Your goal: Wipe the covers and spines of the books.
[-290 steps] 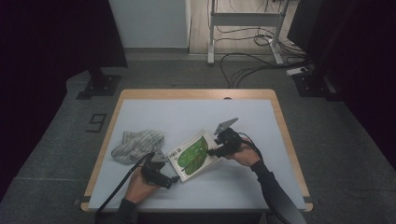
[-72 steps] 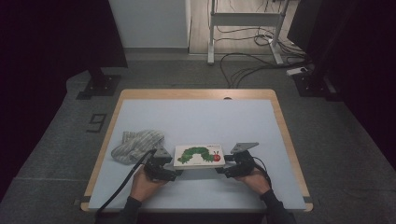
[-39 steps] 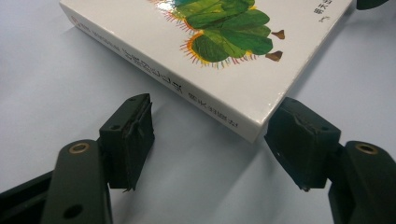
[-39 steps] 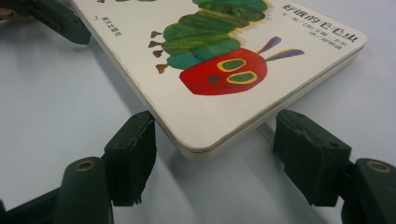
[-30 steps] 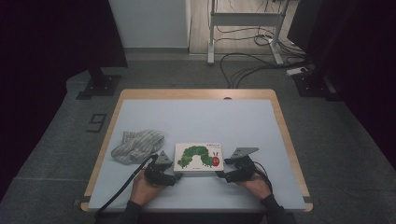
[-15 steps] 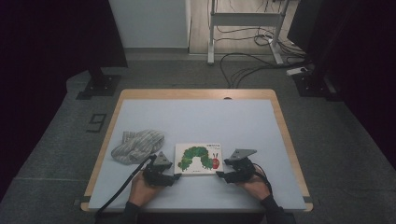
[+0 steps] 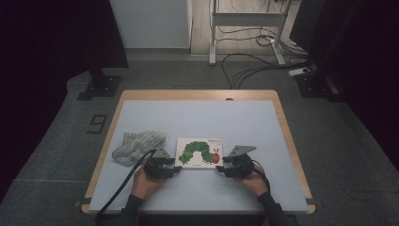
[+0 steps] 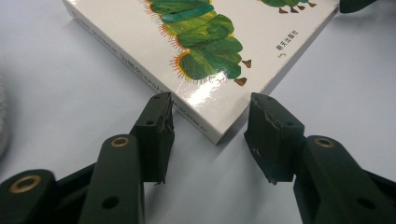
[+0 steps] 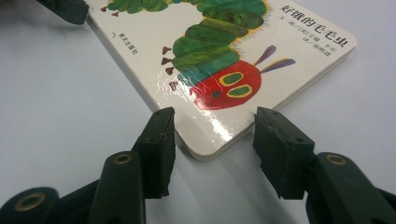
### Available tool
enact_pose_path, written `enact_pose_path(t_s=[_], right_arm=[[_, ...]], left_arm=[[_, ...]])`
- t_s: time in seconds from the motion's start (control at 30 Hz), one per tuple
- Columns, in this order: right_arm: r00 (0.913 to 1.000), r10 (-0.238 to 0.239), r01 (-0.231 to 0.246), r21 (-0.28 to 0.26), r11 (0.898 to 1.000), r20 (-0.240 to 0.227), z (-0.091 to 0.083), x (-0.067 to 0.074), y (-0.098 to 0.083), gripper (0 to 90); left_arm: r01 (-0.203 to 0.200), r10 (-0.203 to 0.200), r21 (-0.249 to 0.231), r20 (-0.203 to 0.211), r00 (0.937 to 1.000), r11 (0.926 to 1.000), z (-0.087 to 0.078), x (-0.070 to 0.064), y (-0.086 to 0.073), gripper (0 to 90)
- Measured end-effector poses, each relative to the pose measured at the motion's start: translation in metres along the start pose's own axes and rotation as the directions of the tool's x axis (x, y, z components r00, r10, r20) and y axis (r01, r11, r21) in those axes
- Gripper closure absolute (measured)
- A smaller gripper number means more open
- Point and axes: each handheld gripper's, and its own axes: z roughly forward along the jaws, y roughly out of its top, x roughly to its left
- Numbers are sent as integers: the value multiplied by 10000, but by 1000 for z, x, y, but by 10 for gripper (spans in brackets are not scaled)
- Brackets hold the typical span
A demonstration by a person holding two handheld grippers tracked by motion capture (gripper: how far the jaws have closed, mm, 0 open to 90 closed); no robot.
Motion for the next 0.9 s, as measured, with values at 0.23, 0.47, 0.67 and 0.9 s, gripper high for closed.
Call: enact_pose_path(t_s=[0.23, 0.47, 0.67, 0.9], right_arm=[[9997, 111, -110, -41, 9999, 201, 7, -9, 7, 478], [9994, 218, -218, -2, 9998, 262, 13, -17, 13, 477], [9995, 264, -265, 64, 9996, 181, 14, -21, 15, 464], [9990, 64, -72, 167, 9998, 442, 17, -18, 17, 328]], left_arm=[[-125, 126, 67, -233, 9996, 9999, 5, 8, 9, 518], [67, -67, -8, -381, 9993, 10000, 9, 17, 14, 517], [227, -225, 13, -652, 9976, 9997, 10, 18, 14, 432], [359, -354, 43, -851, 9957, 9993, 8, 18, 14, 188]])
